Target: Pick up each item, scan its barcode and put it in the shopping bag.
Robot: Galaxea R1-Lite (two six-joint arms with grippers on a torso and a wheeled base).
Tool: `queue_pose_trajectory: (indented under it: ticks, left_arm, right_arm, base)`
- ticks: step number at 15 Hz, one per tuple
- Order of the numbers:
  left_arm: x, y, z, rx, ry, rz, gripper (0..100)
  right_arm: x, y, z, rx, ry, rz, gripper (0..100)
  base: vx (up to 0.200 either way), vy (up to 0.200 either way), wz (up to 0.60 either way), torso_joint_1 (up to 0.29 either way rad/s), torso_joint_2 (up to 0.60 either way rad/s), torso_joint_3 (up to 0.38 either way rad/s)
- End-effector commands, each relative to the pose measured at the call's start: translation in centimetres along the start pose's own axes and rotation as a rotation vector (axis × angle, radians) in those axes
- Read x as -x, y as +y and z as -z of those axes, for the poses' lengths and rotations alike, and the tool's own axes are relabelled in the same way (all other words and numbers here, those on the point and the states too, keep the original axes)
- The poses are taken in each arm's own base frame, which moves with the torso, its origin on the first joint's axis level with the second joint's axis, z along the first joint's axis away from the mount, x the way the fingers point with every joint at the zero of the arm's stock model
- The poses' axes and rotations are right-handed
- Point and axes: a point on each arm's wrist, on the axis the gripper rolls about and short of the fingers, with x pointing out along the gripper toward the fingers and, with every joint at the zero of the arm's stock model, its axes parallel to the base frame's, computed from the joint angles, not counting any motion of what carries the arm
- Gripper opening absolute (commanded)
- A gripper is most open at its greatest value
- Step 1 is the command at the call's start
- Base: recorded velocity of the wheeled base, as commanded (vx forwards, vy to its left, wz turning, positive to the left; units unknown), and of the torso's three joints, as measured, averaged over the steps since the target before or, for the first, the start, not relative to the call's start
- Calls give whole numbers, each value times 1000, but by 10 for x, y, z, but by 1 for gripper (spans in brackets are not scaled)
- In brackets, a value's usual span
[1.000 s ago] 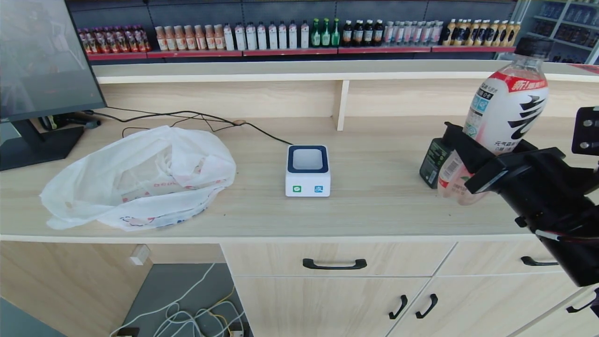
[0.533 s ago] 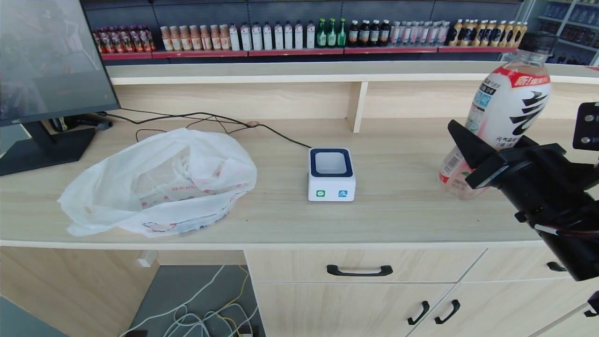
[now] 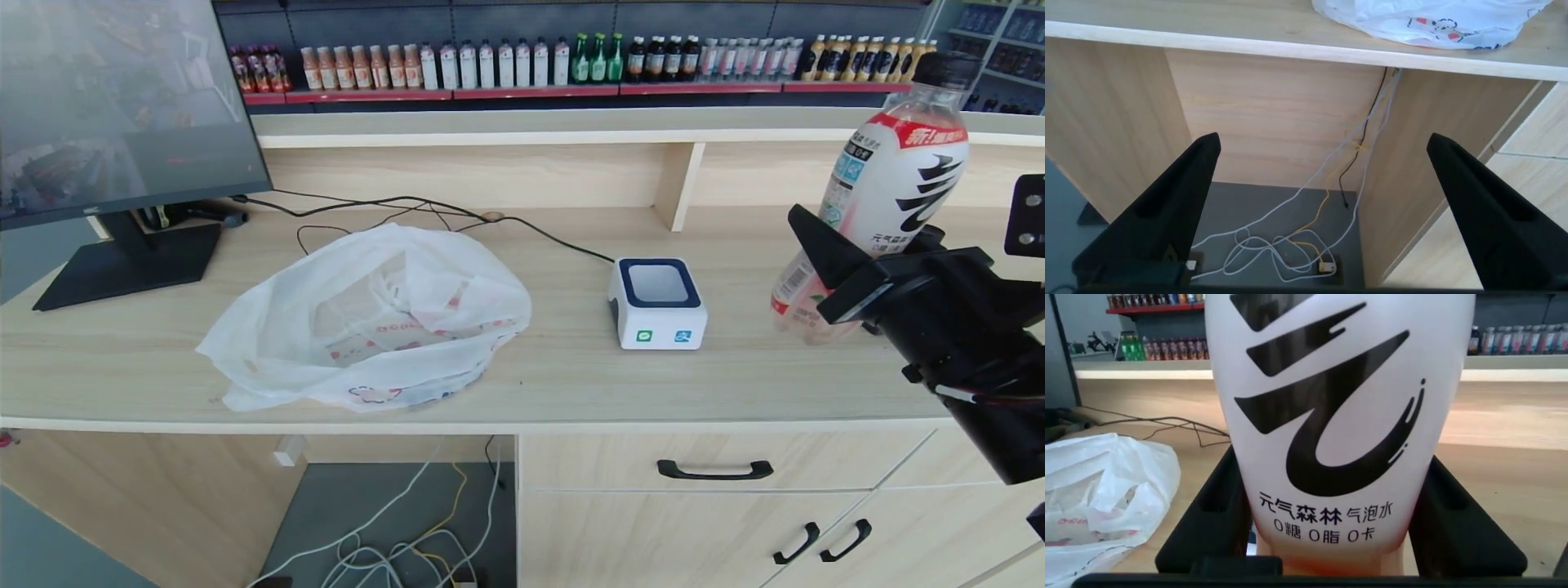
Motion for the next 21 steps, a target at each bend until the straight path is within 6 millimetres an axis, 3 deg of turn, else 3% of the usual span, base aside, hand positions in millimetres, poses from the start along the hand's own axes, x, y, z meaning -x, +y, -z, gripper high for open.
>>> queue_pose_trajectory:
  ticks: [1,9,12,17,19,21]
  left_arm:
    - [0,0,0,0,0,-1,100]
    - [0,0,0,-2,0,-1,100]
    - [0,0,0,-2,0,-1,100]
    - [0,0,0,-2,0,-1,100]
    - [0,0,0,-2,0,-1,100]
    - [0,0,0,-2,0,1,100]
  right_arm:
    - [0,-1,0,3,-1,3,0]
    - [-9,-3,11,37,16,-80,0]
    - [-26,1,25,108,14,-188,0]
    - [-56,-20,58,245,28,-280,0]
    - [-64,-25,60,292,6,-292,0]
    - [-86,-24,51,381,-91,-293,0]
  base:
    - [0,0,0,0,0,0]
    - [0,0,0,0,0,0]
    - [0,0,0,0,0,0]
    - [0,0,0,0,0,0]
    - [0,0,0,0,0,0]
    - [0,0,0,0,0,0]
